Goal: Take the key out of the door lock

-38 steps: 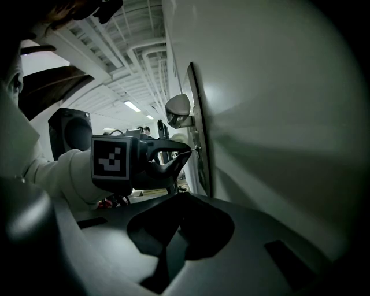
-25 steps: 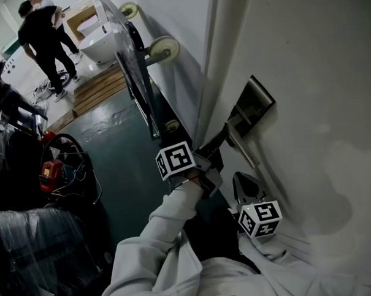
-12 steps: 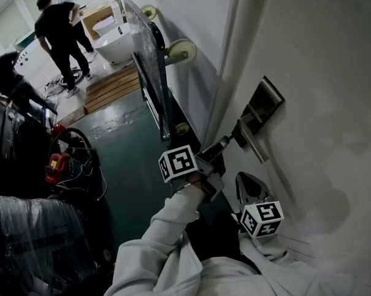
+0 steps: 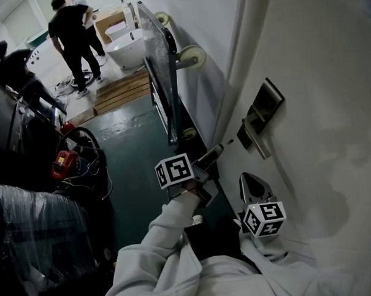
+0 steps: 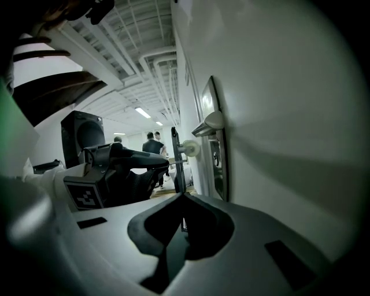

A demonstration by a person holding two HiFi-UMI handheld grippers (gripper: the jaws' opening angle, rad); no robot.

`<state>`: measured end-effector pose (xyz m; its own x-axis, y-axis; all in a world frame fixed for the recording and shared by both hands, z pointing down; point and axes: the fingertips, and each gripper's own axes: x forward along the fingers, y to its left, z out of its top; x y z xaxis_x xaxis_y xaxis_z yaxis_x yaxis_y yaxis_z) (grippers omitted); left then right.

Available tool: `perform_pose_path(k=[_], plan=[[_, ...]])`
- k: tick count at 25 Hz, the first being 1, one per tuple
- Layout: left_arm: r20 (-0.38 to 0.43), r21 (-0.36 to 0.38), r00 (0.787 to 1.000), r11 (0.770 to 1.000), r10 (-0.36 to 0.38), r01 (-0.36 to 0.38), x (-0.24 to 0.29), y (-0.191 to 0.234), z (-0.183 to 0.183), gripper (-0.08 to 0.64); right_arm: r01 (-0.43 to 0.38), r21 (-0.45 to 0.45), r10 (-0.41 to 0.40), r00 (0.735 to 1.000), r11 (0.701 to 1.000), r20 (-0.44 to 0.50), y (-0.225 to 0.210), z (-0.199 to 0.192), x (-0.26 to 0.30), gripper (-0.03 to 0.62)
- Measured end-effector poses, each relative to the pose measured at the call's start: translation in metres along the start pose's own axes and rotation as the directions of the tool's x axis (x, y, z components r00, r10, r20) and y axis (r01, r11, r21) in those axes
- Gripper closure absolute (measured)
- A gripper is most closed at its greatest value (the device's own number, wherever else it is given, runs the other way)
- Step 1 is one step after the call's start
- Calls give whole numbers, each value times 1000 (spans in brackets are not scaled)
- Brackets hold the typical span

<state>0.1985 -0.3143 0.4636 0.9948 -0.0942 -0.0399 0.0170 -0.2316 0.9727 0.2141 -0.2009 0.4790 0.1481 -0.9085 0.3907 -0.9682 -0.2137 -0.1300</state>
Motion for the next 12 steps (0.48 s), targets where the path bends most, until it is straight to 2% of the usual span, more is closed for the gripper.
perform_pose_path(k=[5, 12], plan=[[43, 32, 999, 999, 13, -15, -22, -1, 7, 534, -33, -12, 33, 999, 999, 17, 11, 5, 1, 540], [94, 147, 995, 988, 23, -37, -49, -13, 19, 534, -86, -35, 88, 995, 996, 39, 23, 16, 10, 540]])
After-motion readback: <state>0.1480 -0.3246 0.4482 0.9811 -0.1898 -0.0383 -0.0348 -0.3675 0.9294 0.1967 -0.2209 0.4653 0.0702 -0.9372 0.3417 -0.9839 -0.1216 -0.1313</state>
